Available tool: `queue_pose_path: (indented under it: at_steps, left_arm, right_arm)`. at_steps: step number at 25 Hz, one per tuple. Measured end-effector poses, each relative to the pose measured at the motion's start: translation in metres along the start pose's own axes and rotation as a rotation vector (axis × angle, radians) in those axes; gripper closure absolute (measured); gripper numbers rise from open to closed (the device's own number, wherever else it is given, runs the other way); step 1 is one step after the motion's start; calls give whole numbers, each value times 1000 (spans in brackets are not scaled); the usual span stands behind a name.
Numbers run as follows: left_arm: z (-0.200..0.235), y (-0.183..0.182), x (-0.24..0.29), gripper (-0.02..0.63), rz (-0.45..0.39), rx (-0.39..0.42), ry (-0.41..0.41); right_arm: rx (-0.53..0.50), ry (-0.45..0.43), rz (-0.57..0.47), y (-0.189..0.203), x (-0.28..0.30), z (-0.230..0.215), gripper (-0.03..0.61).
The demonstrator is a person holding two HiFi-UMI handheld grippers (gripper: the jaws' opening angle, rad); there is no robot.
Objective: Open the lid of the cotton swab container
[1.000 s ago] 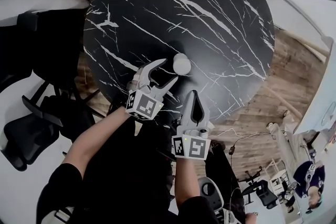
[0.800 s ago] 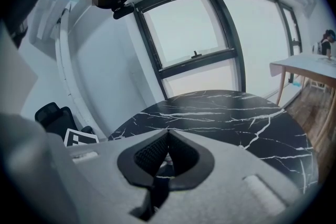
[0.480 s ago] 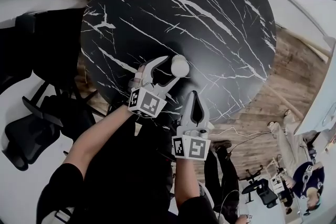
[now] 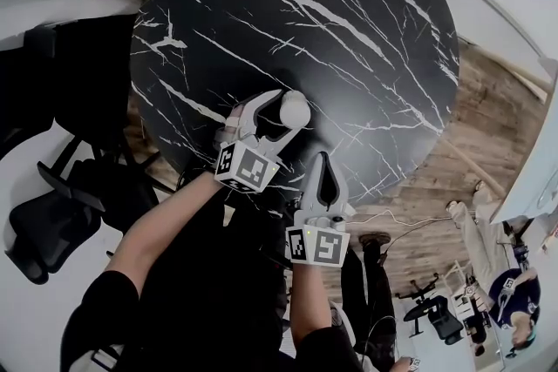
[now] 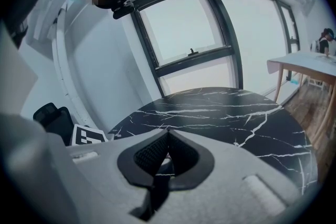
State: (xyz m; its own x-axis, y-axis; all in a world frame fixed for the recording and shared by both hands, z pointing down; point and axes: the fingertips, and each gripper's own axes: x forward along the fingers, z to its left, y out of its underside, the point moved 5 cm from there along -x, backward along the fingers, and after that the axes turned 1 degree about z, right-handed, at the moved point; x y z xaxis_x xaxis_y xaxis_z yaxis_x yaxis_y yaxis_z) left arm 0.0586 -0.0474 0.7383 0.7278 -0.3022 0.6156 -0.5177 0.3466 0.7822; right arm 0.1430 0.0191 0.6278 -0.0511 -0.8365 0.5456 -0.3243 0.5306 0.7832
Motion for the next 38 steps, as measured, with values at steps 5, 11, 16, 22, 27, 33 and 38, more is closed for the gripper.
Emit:
queue_pose_path:
  at_steps: [5, 11, 16, 22, 27, 33, 38]
  left_arm:
    - [-1, 0, 1, 311, 13, 7, 0]
    - [1, -3, 5, 311, 52, 22, -3]
    - [0, 3, 11, 310, 114, 58, 26]
    - [-1, 2, 13, 305, 136, 61, 35]
    - [0, -1, 16, 319, 126, 60, 31]
    - [-3, 0, 17, 329, 134, 80, 28]
    - [-3, -1, 16, 345, 137, 90, 37]
  right_arm:
    - [3, 1, 2, 1, -1, -2, 583]
    - [10, 5, 4, 3, -4, -3, 581]
    - [15, 24, -2, 1, -6, -10, 582]
    - [20, 32, -1, 3, -8, -11, 583]
    - [22, 23, 6, 8, -9, -8, 581]
    - [25, 35, -3, 6, -10, -11, 582]
    - [22, 37, -9, 4, -10, -12, 582]
